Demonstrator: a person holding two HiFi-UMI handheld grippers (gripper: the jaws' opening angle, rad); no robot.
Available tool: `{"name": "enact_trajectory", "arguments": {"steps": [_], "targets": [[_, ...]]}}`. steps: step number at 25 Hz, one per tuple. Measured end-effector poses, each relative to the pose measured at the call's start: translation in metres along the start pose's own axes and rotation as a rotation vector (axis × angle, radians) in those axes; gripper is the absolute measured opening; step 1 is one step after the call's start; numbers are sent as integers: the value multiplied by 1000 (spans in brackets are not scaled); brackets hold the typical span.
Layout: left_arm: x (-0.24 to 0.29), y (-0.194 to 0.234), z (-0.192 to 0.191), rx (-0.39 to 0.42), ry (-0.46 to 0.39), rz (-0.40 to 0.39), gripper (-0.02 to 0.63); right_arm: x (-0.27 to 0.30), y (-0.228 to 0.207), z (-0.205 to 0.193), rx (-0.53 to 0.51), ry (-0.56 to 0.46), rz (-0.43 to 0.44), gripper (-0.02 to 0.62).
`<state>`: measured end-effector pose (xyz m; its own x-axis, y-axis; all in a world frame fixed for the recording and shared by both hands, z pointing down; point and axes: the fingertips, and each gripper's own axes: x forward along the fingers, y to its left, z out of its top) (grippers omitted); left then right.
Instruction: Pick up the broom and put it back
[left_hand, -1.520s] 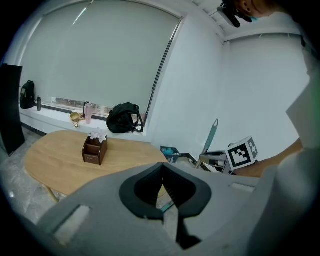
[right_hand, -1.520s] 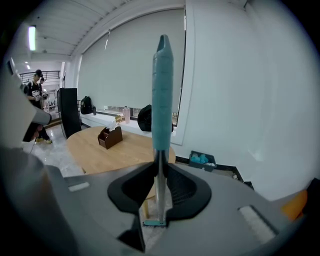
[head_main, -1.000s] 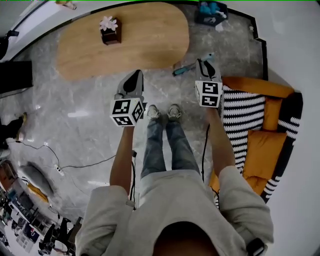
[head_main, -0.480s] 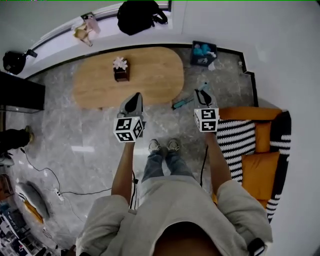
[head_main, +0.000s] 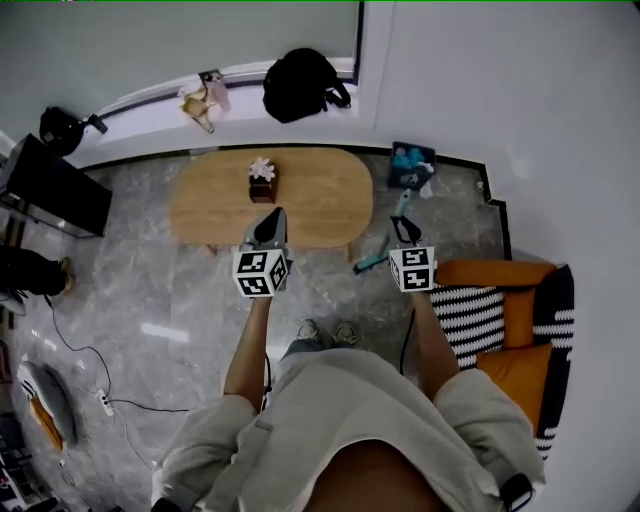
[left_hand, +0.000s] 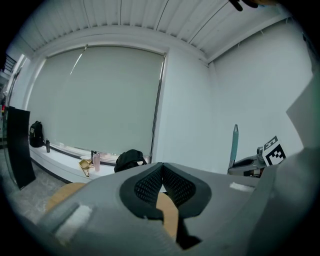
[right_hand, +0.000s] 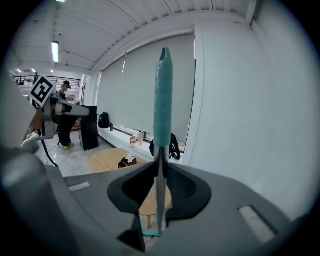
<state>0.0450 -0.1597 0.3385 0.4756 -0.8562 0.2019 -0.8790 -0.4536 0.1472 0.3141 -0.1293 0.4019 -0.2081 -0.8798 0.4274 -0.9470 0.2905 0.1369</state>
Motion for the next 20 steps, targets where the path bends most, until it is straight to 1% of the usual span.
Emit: {"name": "enact_trajectory", "arguments": {"steps": [6, 11, 16, 20], "targets": [[-18, 4, 13, 11, -26, 43, 0, -7, 11, 8, -9, -13, 45, 80], [-28, 5, 16, 12, -37, 85, 0, -5, 38, 8, -48, -14, 131, 80], [-55, 24, 14, 7, -39, 160, 0, 8, 93, 7, -105, -6, 255, 80], [-99, 56, 7, -15, -38, 266, 0, 20, 145, 16, -134, -4, 372, 80]]}}
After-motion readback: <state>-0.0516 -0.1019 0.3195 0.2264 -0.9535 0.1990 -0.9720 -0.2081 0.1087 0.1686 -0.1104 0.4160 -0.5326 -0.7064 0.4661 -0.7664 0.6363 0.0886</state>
